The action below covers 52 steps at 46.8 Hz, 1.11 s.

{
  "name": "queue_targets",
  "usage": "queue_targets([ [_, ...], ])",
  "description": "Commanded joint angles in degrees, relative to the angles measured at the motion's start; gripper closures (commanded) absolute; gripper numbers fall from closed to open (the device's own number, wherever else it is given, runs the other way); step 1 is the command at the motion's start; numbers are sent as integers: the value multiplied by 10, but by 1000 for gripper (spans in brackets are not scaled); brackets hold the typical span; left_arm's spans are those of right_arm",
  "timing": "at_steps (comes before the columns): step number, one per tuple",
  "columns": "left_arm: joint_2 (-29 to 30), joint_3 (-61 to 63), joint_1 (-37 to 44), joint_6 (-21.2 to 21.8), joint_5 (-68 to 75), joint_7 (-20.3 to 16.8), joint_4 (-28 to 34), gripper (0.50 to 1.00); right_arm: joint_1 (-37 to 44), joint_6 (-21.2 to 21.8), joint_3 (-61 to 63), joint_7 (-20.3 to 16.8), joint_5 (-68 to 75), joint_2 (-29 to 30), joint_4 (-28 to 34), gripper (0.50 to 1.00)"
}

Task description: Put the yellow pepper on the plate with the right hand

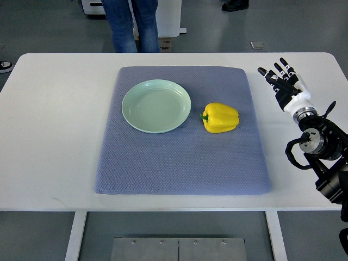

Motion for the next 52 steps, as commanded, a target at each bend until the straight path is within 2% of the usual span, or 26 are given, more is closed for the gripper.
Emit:
queue_targets([
  [1, 0, 0, 0, 0, 0, 0, 0, 500, 0, 0, -2, 0, 0, 0, 1, 500],
  [52, 0, 0, 1, 0, -2, 0, 0, 500, 4, 0, -3, 0, 0, -6, 1, 500],
])
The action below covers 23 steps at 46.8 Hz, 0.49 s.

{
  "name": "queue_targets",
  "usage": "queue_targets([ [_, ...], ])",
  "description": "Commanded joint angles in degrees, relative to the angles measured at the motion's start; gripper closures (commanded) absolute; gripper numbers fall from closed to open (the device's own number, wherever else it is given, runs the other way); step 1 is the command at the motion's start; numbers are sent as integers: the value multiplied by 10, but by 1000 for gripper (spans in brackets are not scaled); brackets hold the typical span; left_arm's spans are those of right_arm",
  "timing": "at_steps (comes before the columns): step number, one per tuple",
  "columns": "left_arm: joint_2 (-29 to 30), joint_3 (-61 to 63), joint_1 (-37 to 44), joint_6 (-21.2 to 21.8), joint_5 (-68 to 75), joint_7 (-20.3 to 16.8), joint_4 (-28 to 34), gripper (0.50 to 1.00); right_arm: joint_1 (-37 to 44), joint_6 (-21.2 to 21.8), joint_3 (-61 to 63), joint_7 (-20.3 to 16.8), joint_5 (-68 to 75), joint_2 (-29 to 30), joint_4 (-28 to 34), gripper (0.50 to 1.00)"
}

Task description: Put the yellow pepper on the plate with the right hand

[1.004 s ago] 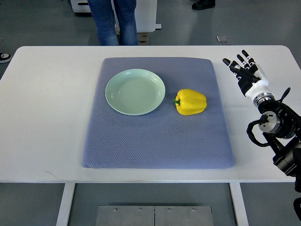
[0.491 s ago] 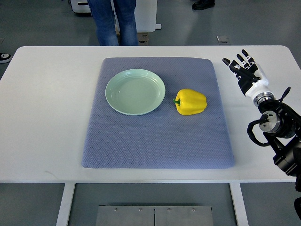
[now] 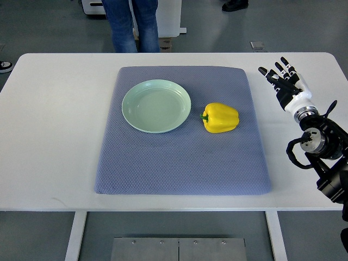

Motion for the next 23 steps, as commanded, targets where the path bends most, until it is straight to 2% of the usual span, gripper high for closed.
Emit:
queue_targets([
  [1, 0, 0, 1, 0, 1, 0, 0, 500, 2, 0, 1, 0, 0, -1, 0, 500],
  [23, 0, 0, 0, 0, 0, 0, 0, 500, 3, 0, 1, -1, 0, -2, -1, 500],
])
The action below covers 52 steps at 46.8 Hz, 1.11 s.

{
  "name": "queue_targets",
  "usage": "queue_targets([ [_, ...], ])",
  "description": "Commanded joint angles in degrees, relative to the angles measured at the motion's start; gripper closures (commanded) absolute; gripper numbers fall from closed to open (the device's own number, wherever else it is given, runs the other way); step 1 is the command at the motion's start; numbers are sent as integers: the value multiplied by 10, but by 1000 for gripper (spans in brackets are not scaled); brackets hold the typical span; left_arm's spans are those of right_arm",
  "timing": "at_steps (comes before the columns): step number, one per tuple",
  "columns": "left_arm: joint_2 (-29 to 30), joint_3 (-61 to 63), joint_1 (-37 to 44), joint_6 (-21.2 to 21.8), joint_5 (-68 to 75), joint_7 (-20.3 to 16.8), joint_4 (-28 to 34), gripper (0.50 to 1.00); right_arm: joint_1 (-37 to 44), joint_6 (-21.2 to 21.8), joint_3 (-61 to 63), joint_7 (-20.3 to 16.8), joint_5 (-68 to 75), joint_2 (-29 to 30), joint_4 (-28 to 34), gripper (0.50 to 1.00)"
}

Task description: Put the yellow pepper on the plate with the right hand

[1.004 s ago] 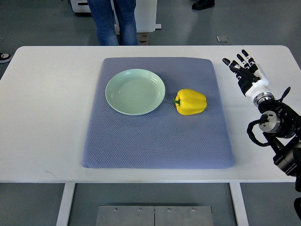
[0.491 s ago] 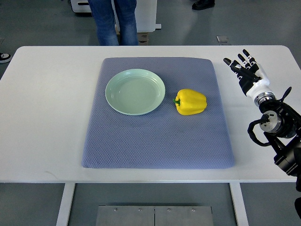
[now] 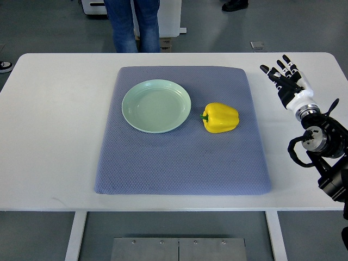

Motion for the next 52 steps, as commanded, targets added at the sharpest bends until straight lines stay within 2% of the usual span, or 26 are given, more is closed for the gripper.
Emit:
queue_targets([
  [1, 0, 0, 0, 0, 1, 0, 0, 500, 0, 0, -1, 0, 0, 0, 0, 500],
  [30, 0, 0, 1, 0, 0, 0, 0, 500, 5, 1, -2, -1, 0, 0, -4, 500],
  [43, 0, 0, 0, 0, 1, 0, 0, 500, 5, 82, -3, 1, -2, -19, 2, 500],
  [52, 0, 0, 0, 0, 0, 0, 0, 500, 6, 93, -47, 23, -8, -41, 16, 500],
])
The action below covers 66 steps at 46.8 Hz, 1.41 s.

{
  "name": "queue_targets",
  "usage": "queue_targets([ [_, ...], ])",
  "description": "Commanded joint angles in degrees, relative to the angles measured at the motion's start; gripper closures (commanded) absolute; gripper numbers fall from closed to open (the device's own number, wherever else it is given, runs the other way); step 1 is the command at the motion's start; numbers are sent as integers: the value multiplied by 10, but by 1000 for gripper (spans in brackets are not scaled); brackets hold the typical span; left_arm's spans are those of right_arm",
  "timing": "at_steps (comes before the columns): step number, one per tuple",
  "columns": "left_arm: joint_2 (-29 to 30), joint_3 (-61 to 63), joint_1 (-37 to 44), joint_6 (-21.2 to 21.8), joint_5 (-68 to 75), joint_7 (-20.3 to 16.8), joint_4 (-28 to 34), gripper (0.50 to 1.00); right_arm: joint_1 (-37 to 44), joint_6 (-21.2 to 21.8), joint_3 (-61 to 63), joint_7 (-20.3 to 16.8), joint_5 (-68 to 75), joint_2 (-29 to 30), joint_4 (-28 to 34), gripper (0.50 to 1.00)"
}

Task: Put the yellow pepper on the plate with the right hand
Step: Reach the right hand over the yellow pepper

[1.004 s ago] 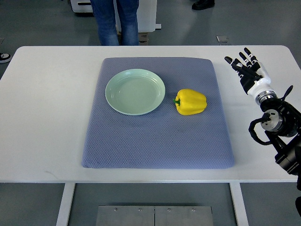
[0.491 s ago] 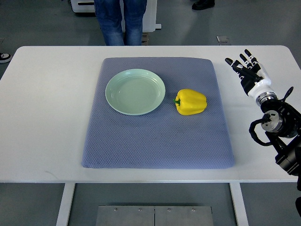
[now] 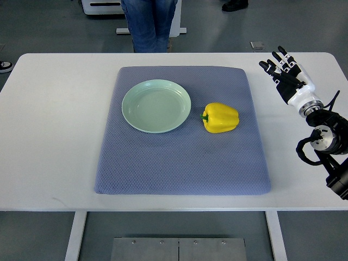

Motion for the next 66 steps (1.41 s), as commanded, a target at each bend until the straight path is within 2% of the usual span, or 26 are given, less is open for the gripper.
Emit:
queue_targets([
  [1, 0, 0, 1, 0, 0, 0, 0, 500, 3, 1, -35, 16, -3, -17, 9, 502],
  [13, 0, 0, 0, 0, 0, 0, 0, 500, 62, 0, -198, 86, -6, -85, 27, 507],
  [22, 0, 0, 0, 0, 0, 0, 0, 500, 108, 0, -288, 113, -50, -118, 54, 507],
  [38, 0, 0, 0, 0, 0, 0, 0, 500, 152, 0, -373, 119, -188, -123, 118, 507],
  [51, 0, 0, 0, 0, 0, 0, 0, 500, 240, -3, -490, 119, -214, -125, 118, 513],
  [66, 0, 0, 0, 0, 0, 0, 0, 500, 271, -9, -562, 118, -258, -123, 116, 538],
])
